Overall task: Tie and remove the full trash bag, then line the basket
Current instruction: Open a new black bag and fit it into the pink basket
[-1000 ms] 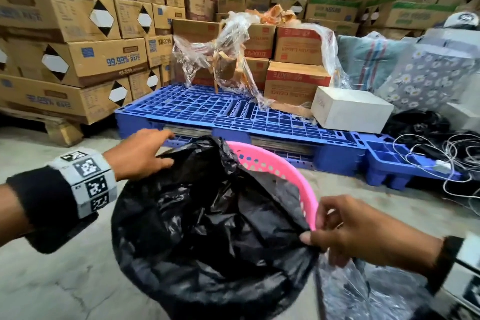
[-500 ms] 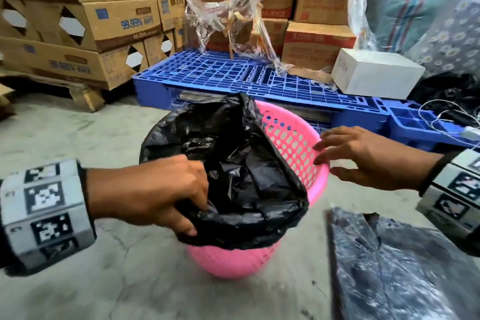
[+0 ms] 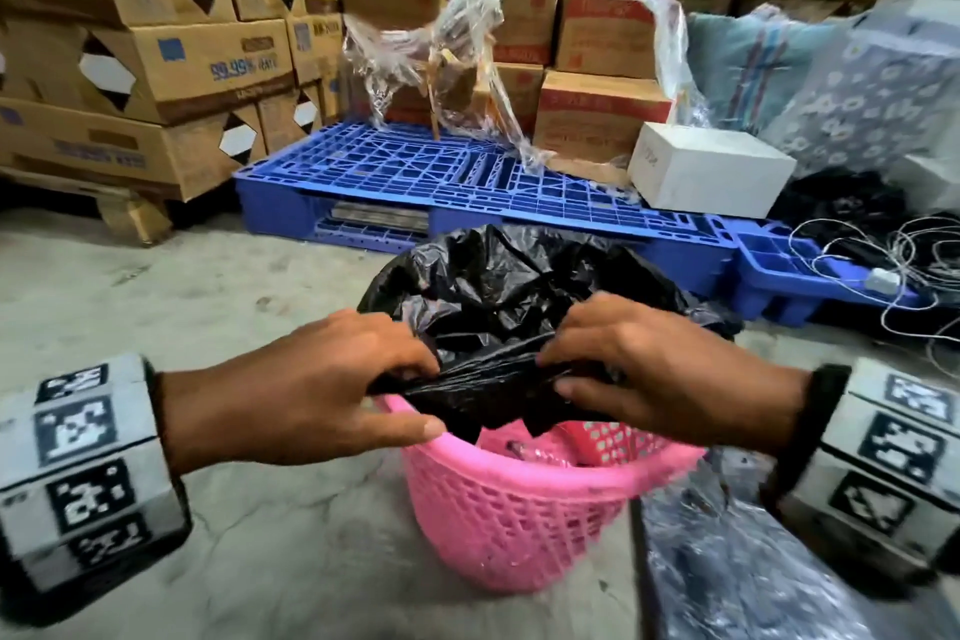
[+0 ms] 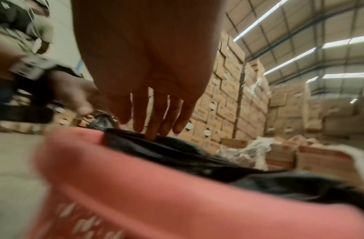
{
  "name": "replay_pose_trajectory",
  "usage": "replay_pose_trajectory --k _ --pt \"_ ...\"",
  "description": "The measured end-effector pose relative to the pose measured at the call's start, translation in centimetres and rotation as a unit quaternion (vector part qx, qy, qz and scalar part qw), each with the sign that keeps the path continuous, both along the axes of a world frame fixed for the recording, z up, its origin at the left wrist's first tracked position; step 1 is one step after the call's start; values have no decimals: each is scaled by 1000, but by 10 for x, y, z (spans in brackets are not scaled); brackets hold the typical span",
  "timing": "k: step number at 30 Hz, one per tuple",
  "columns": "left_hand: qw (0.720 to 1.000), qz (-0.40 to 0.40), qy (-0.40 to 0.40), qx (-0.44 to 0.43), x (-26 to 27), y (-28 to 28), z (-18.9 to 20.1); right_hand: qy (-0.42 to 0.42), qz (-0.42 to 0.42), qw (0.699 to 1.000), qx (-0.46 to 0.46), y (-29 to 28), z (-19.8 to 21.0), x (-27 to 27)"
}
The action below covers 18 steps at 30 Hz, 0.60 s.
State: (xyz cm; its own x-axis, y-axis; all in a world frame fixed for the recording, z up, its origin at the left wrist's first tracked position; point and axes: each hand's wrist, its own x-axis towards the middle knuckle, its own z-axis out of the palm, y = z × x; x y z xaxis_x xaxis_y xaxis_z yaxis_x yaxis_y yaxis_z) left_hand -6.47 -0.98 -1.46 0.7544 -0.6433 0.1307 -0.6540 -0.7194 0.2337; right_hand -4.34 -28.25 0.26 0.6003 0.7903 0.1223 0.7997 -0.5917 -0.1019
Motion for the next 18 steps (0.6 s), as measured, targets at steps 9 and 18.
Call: replay_pose_trajectory --k 9,18 --pt "996 6 29 -78 6 -13 -9 64 -102 992 -39 -43 3 22" --pt "999 -47 14 -20 -10 -24 -10 47 6 999 -14 -60 -7 -27"
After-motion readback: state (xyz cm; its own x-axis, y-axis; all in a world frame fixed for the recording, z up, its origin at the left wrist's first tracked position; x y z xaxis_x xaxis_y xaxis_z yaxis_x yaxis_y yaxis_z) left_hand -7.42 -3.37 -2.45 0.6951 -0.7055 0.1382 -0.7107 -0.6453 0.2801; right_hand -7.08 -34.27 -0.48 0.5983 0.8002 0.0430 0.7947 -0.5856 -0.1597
